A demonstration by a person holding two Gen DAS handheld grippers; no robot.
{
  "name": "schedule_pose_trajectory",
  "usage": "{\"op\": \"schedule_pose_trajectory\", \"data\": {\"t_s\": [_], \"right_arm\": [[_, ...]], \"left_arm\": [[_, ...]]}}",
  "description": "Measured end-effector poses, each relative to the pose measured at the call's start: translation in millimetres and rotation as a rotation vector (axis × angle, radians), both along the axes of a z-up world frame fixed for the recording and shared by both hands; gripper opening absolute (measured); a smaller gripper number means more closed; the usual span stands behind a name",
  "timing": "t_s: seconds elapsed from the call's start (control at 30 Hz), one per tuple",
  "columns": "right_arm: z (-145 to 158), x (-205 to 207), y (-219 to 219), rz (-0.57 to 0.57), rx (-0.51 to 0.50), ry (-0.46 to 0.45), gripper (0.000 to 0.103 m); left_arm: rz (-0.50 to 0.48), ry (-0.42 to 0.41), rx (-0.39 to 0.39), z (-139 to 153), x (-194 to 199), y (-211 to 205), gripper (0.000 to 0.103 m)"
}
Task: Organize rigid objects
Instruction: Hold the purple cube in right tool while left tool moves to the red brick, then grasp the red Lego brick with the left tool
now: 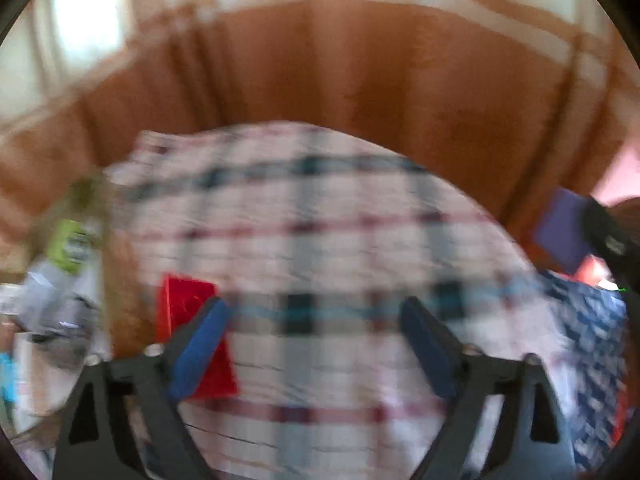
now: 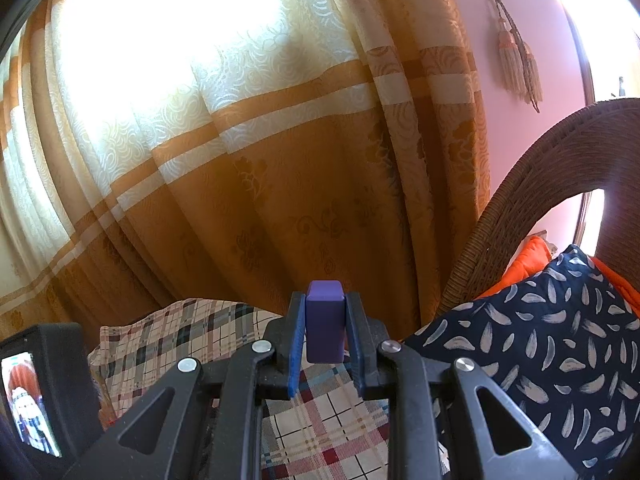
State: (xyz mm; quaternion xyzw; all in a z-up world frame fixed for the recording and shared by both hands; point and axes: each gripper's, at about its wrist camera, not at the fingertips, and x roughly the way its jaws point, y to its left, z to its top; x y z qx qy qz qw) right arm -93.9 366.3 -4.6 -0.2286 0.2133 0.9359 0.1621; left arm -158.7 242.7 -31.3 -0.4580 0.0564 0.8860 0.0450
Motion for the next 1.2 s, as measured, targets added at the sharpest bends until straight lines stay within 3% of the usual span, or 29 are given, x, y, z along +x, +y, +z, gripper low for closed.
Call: {"op": "schedule_pose_trajectory", "data": {"t_s": [0.23, 0.3, 0.4, 0.7, 0.9, 0.97, 1.07, 1.2], "right_arm": [[0.0, 1.1, 1.1, -0.001, -0.005, 0.008, 0.023], [0.9, 0.1, -1.5, 0.005, 0.010, 0.006, 0.023], [0.4, -0.1, -1.2, 0.004, 0.008, 0.003, 0.022], [-0.7, 1.4, 4.2, -0.004, -0.022, 0.010, 0.022], [1.6, 2.9, 2.5, 0.000, -0.013, 0.021, 0.022], [0.4, 1.7, 3.1, 0.003, -0.020, 0.016, 0.022], [0.1, 1.0, 4.0, 0.002, -0.026, 0.014, 0.022], [-0.5, 1.4, 4.6, 0.002, -0.026, 0.013, 0.022]], "left_arm": [[0.015, 0.102, -0.089, 14.0, 16.4, -0.4, 0.080], [0.038, 0.092, -0.090, 13.8, 13.4, -4.4, 0.080], [0.096, 0.040, -0.073, 8.9, 13.7, -14.6, 0.080], [0.251, 0.090, 0.078, 18.0, 53.9, -48.0, 0.080], [0.246, 0.068, 0.037, 11.9, 34.7, -36.9, 0.080], [0.253, 0.044, 0.013, 9.2, 28.9, -35.9, 0.086], [0.270, 0.014, 0.066, 7.2, 32.5, -41.1, 0.086], [0.275, 0.015, 0.060, 3.5, 34.6, -40.1, 0.086]]}}
